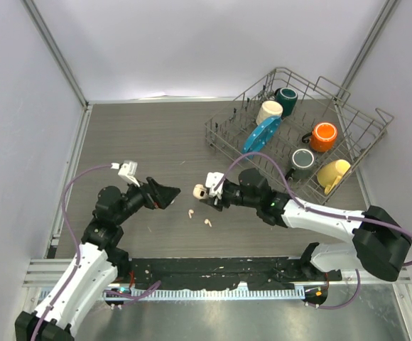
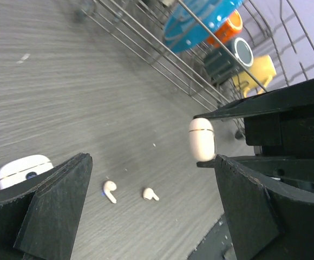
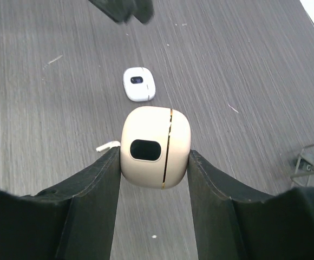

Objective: Insert the wireless bluetooth earbuds into the charging case
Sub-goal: Pick up the charging case at the center of the board.

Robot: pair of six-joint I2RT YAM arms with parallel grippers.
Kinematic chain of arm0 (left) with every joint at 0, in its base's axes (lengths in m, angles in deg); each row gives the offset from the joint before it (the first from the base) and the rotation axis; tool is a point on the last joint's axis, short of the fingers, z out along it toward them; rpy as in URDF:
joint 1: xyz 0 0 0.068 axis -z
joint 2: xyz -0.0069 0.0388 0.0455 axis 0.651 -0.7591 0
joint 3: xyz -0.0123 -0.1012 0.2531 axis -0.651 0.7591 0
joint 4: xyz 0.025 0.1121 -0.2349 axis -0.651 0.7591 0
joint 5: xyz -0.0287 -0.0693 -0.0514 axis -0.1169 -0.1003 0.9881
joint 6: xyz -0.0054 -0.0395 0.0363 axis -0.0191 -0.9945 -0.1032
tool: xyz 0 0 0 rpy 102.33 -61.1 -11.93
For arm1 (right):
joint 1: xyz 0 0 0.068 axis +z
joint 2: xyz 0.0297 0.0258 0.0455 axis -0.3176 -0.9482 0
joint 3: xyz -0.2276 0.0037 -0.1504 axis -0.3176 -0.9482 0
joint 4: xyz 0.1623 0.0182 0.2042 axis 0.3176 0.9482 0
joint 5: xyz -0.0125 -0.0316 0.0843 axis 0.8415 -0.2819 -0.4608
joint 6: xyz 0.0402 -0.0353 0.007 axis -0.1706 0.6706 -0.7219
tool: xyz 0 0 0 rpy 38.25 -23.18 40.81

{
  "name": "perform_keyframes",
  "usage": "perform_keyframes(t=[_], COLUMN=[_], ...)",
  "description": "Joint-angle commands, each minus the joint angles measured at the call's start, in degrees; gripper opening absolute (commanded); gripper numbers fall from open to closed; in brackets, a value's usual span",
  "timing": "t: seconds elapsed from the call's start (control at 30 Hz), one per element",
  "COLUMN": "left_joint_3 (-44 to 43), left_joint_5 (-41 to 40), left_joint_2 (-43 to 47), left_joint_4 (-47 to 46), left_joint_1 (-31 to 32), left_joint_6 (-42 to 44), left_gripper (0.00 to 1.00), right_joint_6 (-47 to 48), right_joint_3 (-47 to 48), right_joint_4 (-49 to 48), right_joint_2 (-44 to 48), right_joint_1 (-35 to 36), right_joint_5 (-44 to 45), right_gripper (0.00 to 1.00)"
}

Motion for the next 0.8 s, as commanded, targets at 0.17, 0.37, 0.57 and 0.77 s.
perform_keyframes(t=[0.17, 0.37, 0.57, 0.77], left_joint_3=[-5.96, -7.89, -9.83, -11.24], left_joint_5=[20.71, 21.69, 18.45, 13.62], left_joint_2=[-9.15, -13.10, -16.96, -20.22], left_joint_4=[-10.51, -9.81, -8.05, -6.47], left_joint_1=[0.63, 4.59, 9.07, 12.06], left_joint_6=[-2.35, -1.64, -0.33, 0.55], left_gripper=[1.00, 1.00, 1.00, 0.94], right_joint_6=[0.65, 1.17, 1.53, 1.79], right_joint_3=[-1.62, -2.58, -2.67, -2.59], right_joint_4=[-4.33, -4.42, -4.16, -4.07], right_joint_2=[4.10, 6.12, 6.74, 7.36], right_joint_1=[4.58, 5.11, 5.63, 6.25], right_joint_5=[8.26, 8.88, 8.00, 5.89], right_gripper=[0.01, 0.01, 0.01, 0.01])
